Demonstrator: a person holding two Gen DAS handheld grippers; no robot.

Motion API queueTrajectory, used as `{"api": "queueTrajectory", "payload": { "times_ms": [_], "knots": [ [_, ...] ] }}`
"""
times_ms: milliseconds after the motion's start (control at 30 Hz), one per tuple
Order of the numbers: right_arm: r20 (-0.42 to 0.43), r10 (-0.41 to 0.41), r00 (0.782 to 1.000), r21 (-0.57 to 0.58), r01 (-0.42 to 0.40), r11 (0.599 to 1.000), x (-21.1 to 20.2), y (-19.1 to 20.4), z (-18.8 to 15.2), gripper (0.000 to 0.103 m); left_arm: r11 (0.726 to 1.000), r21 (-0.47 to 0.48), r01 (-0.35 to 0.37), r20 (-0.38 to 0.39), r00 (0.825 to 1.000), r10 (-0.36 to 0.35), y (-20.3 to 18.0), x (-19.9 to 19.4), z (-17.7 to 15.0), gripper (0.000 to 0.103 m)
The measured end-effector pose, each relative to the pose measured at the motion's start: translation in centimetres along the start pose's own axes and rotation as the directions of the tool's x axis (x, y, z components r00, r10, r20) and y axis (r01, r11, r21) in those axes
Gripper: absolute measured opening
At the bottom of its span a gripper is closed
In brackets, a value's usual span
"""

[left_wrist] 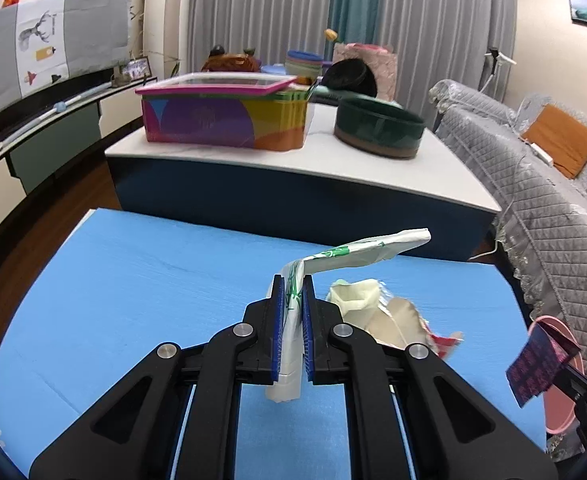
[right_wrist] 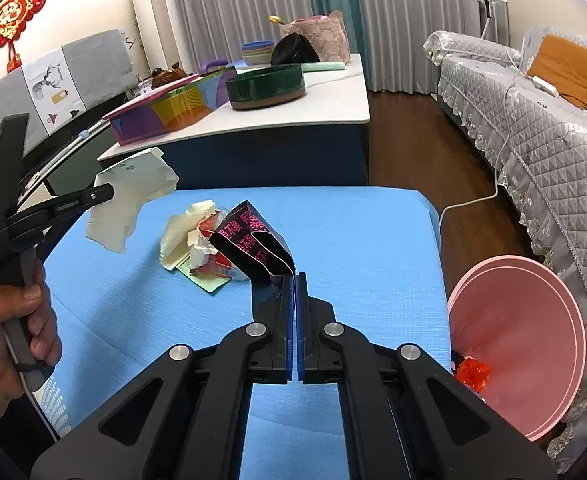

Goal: Collect trash
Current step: 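Carry the white paper strip and pink wrapper over the pink bin with both tools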

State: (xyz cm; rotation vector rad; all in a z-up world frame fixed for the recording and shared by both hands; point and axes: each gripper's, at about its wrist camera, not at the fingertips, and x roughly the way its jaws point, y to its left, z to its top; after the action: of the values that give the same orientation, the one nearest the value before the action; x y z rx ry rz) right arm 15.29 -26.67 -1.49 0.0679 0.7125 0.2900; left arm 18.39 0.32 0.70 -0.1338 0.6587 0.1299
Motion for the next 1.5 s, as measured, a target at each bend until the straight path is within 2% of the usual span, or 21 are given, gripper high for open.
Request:
{"api": "queueTrajectory", "payload": {
  "times_ms": [267,600,733,1133,1500],
  "knots": [
    [0.039,-0.021,0.999,0.032,0.020,0.999,-2.0,-1.0,0.3,0.001,0.997,0.004,0.076,0.014,0.997,-0.076,-0.4,-2.6,-0.8,0.008],
    [0.107,-0.064,0.992,0.093,0.054,0.994,-5.7,-3.8,0.3,0.001,0.994,-0.007,0.107,-0.037,0.994,-0.107,-2.1,-3.4,-2.2,0.008],
    [0.130,-0.077,0.989,0.111,0.062,0.992,-6.8,-4.8,0.4,0.001,0.994,-0.003,0.113,-0.032,0.993,-0.113,-3.2,-4.2,-2.3,0.008],
    [0.175,-0.117,0.978,0.193,0.082,0.978,-9.4,-8.4,0.2,0.001,0.988,0.017,0.151,-0.023,0.988,-0.150,-7.6,-5.9,-2.6,0.008],
    [0.204,-0.196,0.959,0.257,0.141,0.956,-11.6,-11.7,-0.2,0.001,0.976,0.073,0.206,-0.036,0.978,-0.204,-13.0,-6.2,-2.7,0.008]
  ]
}}
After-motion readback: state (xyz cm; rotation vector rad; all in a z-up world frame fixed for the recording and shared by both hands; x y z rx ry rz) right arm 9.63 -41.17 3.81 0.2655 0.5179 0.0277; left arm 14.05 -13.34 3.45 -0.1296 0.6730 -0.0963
